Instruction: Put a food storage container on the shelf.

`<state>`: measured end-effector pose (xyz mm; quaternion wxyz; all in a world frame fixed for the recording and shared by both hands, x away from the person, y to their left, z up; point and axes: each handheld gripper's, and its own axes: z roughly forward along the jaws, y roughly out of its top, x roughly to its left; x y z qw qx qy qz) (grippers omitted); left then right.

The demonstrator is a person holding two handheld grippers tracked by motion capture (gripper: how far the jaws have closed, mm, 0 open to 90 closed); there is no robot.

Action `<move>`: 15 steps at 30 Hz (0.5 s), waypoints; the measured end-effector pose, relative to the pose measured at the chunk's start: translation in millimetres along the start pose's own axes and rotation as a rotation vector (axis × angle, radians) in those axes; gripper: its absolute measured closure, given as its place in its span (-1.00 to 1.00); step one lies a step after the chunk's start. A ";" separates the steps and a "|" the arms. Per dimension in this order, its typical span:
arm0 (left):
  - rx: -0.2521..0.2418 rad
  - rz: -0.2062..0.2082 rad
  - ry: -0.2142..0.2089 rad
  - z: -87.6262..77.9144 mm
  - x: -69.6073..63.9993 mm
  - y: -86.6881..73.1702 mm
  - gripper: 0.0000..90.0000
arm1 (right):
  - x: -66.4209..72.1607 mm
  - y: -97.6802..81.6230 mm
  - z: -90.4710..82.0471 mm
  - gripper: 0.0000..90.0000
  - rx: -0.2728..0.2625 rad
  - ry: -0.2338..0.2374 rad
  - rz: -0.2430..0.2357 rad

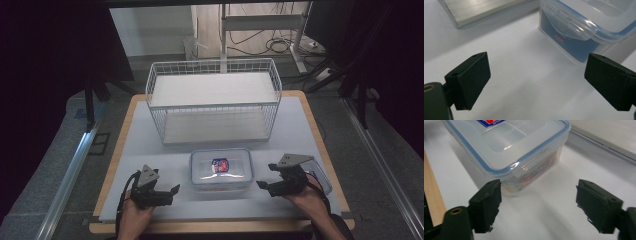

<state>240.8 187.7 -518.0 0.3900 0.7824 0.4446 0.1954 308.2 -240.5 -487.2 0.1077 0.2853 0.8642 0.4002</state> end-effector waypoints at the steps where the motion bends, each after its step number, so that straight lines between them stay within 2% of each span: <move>1: 0.012 0.009 -0.001 1.1 -0.9 0.6 -0.86 | 0.0 0.2 0.5 -0.59 -0.001 -0.001 -0.003; 6: 0.034 0.030 -0.020 3.3 -5.5 5.4 -0.87 | -0.1 2.8 2.2 -0.67 -0.010 0.007 -0.004; 10: 0.021 0.029 -0.038 2.6 -6.3 11.8 -0.87 | -1.3 6.1 2.0 -0.72 -0.027 0.016 0.014; 15: 0.044 0.039 -0.032 2.9 -7.1 22.9 -0.87 | -3.1 13.3 2.5 -0.72 -0.034 0.021 0.016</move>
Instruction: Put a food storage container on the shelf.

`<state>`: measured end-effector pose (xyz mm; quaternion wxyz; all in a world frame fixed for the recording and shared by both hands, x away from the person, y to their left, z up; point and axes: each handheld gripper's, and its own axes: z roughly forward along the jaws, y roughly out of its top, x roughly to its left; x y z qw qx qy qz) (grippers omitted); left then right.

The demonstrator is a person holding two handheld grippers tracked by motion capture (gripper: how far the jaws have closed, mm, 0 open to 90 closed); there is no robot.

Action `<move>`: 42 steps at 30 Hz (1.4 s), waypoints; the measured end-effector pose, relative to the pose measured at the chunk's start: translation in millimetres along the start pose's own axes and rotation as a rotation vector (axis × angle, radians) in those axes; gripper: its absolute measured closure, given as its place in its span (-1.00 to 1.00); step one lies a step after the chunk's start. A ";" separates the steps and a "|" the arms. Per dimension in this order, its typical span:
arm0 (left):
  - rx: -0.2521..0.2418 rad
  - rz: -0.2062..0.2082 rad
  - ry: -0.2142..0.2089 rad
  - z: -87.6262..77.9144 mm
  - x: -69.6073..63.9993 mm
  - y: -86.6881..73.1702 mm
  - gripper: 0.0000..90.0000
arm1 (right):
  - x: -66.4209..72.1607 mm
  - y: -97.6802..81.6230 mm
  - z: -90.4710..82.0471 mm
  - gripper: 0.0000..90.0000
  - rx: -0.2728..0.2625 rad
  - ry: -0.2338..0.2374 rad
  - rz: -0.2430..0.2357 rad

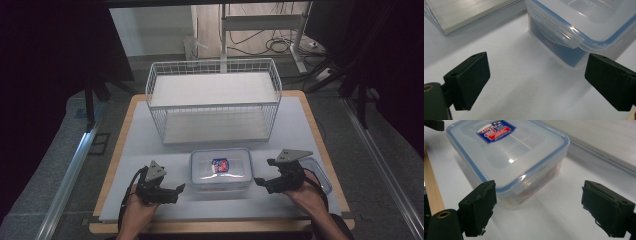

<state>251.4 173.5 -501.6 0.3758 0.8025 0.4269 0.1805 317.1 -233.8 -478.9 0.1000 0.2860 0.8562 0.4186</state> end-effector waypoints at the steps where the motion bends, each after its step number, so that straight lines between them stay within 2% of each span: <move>1: 0.000 0.000 0.000 0.0 0.0 0.0 -0.87 | 0.0 0.0 0.0 -0.72 0.000 0.000 0.000; 2: 0.015 -0.001 -0.012 1.2 -0.1 5.0 -0.88 | -1.3 3.4 1.8 -0.72 -0.005 0.002 0.016; 4: 0.013 -0.009 -0.020 2.9 -0.4 9.3 -0.86 | -2.2 5.8 3.3 -0.73 -0.010 0.002 0.032; 8: 0.013 -0.041 -0.093 10.8 1.5 18.5 -0.84 | -3.6 9.8 8.7 -0.86 0.009 0.032 0.070; 9: 0.015 -0.047 -0.104 12.6 1.8 19.7 -0.84 | -3.5 10.4 10.3 -0.90 0.017 0.040 0.064; 11: 0.010 -0.069 -0.153 16.3 4.0 22.6 -0.86 | -2.7 11.4 13.9 -0.94 0.026 0.050 0.055; 12: 0.012 -0.088 -0.167 18.2 5.2 24.3 -0.82 | -2.6 12.4 15.6 -0.95 0.036 0.055 0.057; 15: 0.038 -0.107 -0.204 26.1 7.1 27.5 -0.83 | -3.1 16.4 22.4 -0.95 0.050 0.089 0.082; 16: 0.046 -0.128 -0.238 30.9 8.3 28.4 -0.85 | -3.4 17.4 24.4 -0.95 0.055 0.097 0.089; 17: 0.046 -0.128 -0.238 30.9 8.3 28.4 -0.86 | -3.4 17.4 24.4 -0.95 0.055 0.097 0.089; 18: 0.049 -0.147 -0.270 35.2 9.2 29.3 -0.86 | -4.4 19.0 27.3 -0.93 0.066 0.106 0.097; 20: 0.057 -0.167 -0.315 43.4 9.7 32.2 -0.90 | -6.9 21.1 33.7 -0.89 0.093 0.130 0.119; 21: 0.057 -0.167 -0.315 43.4 9.7 32.2 -0.90 | -8.2 21.2 37.3 -0.89 0.105 0.142 0.130; 22: 0.063 -0.179 -0.345 49.0 9.3 34.8 -0.90 | -9.6 21.2 39.9 -0.89 0.110 0.165 0.154; 24: 0.069 -0.190 -0.379 54.9 8.2 37.4 -0.90 | -12.0 21.0 45.0 -0.88 0.124 0.204 0.198; 25: 0.069 -0.190 -0.379 54.9 8.2 37.4 -0.89 | -12.0 21.0 45.0 -0.88 0.124 0.204 0.198; 26: 0.079 -0.199 -0.397 58.7 7.1 38.9 -0.89 | -12.7 21.1 47.4 -0.88 0.131 0.221 0.219; 27: 0.089 -0.216 -0.398 62.0 6.9 40.7 -0.97 | -13.8 21.1 51.9 -0.86 0.144 0.259 0.250; 28: 0.098 -0.227 -0.415 63.1 8.6 40.5 -0.96 | -14.2 21.0 53.9 -0.87 0.149 0.274 0.269; 30: 0.100 -0.262 -0.444 64.2 10.4 38.5 -0.91 | -15.0 20.8 55.6 -0.86 0.159 0.281 0.293; 32: 0.113 -0.284 -0.453 63.7 12.1 38.7 -0.86 | -16.0 20.4 54.0 -0.79 0.157 0.286 0.300; 34: 0.117 -0.290 -0.455 61.1 14.2 39.4 -0.77 | -17.5 20.2 50.8 -0.69 0.153 0.289 0.307; 37: 0.123 -0.269 -0.454 56.3 13.4 39.0 -0.69 | -18.0 19.9 46.2 -0.55 0.143 0.286 0.315; 38: 0.122 -0.276 -0.452 54.3 13.1 38.6 -0.68 | -18.1 19.7 45.4 -0.54 0.142 0.287 0.313; 40: 0.101 -0.319 -0.459 49.3 16.6 36.2 -0.52 | -16.6 19.1 42.6 -0.48 0.142 0.292 0.310; 42: 0.079 -0.325 -0.476 45.1 19.5 32.9 -0.36 | -16.2 18.4 38.3 -0.36 0.128 0.289 0.308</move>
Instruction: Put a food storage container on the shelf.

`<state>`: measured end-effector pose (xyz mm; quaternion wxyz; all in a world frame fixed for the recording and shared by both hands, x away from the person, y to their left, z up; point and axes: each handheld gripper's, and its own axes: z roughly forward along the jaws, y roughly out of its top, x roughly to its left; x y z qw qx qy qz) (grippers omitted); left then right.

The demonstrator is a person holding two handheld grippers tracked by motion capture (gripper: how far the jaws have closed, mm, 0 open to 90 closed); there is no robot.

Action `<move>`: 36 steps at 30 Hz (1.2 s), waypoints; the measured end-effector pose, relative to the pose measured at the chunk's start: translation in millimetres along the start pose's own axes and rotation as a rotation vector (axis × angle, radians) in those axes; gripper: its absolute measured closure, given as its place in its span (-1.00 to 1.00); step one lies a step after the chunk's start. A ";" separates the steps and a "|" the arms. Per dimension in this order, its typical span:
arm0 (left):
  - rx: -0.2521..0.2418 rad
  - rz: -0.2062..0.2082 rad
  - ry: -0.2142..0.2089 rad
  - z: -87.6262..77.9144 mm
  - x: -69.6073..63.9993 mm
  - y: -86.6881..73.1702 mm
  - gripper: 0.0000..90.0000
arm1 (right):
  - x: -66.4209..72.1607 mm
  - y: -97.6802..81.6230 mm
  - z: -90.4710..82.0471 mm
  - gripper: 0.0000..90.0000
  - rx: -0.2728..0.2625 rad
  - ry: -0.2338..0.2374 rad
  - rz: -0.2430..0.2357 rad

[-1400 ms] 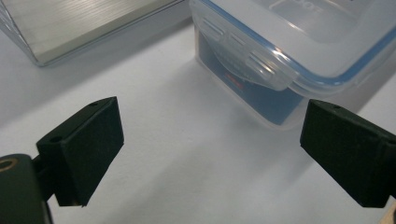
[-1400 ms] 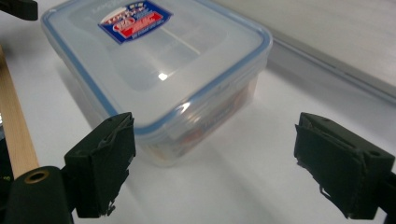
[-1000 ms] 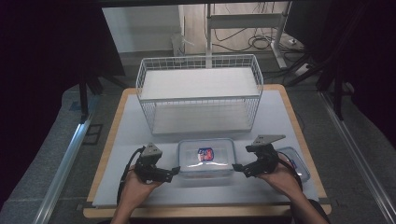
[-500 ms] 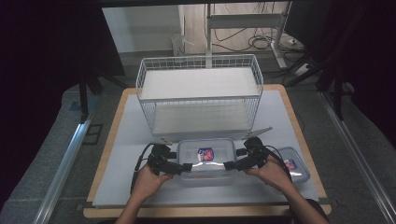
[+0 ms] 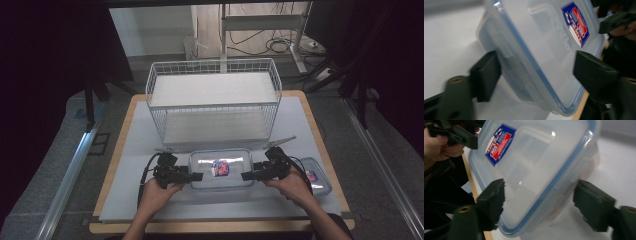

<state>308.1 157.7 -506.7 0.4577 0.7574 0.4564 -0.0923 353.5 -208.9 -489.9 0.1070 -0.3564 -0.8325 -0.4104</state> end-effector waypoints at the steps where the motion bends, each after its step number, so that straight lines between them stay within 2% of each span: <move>1: -0.008 0.001 -0.010 -2.6 0.6 -2.1 -0.30 | 0.1 -1.2 -2.0 -0.30 -0.010 0.006 -0.002; 5: -0.029 0.010 -0.009 -4.9 -1.1 -5.5 -0.20 | -1.7 -3.7 -6.7 -0.17 -0.029 0.027 0.002; 6: -0.048 0.004 -0.014 -6.5 -1.8 -8.2 -0.17 | -3.2 -4.6 -9.0 -0.08 -0.035 0.039 0.007; 10: -0.091 -0.038 -0.064 -10.1 4.9 -15.0 -0.01 | -5.2 -6.3 -12.0 0.01 -0.046 0.065 0.031; 14: -0.101 -0.054 -0.061 -9.9 4.4 -16.5 0.00 | -6.1 -5.7 -11.7 0.03 -0.050 0.067 0.060; 20: -0.113 -0.071 -0.050 -10.6 1.4 -16.3 0.02 | -8.7 -8.2 -12.7 0.12 -0.075 0.091 0.133; 29: -0.129 -0.080 -0.040 -13.9 0.4 -14.0 0.07 | -3.3 -9.0 -14.8 0.19 -0.088 0.081 0.137; 36: -0.139 -0.057 -0.014 -16.9 -3.4 -10.1 0.08 | -1.1 -7.6 -15.5 0.23 -0.113 0.065 0.125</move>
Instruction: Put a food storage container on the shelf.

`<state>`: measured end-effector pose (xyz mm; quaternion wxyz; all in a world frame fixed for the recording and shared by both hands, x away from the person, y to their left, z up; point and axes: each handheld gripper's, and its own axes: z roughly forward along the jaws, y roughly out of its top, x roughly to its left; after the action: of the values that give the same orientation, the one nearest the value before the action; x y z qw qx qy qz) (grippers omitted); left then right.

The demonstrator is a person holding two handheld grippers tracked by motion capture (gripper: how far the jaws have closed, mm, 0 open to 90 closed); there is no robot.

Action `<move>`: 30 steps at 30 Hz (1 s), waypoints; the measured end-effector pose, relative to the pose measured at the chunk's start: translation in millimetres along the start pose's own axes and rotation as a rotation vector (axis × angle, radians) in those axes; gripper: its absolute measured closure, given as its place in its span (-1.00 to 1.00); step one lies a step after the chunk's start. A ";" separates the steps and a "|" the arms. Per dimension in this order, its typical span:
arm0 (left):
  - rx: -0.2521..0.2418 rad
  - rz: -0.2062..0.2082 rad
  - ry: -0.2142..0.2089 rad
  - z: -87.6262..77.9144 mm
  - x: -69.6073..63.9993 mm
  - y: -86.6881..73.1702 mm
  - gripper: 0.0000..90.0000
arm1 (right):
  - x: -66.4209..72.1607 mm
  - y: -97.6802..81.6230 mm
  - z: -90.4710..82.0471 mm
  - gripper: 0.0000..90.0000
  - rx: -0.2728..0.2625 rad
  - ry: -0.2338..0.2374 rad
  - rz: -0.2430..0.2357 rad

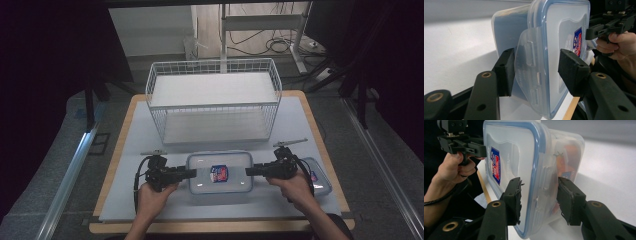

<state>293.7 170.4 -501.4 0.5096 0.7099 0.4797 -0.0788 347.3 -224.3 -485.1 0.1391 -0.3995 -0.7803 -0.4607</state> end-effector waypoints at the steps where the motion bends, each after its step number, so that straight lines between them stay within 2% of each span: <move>1: 0.000 0.001 0.001 0.0 -0.3 0.5 0.09 | 0.2 0.2 -0.1 0.23 -0.002 -0.002 -0.002; 10: -0.016 0.006 -0.005 -1.4 -3.2 4.0 0.10 | 2.2 1.5 -3.1 0.22 -0.028 -0.010 -0.015; 19: -0.028 0.027 -0.008 -6.2 -9.1 12.6 0.10 | 7.6 6.6 -9.8 0.23 -0.057 -0.008 -0.034; 30: -0.056 0.057 -0.013 -15.5 -16.4 31.0 0.10 | 19.4 25.8 -20.9 0.23 -0.094 -0.014 -0.074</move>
<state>302.7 172.3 -464.2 0.5343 0.7083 0.4580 -0.0556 351.2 -225.5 -446.8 0.0976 -0.3796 -0.7730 -0.4989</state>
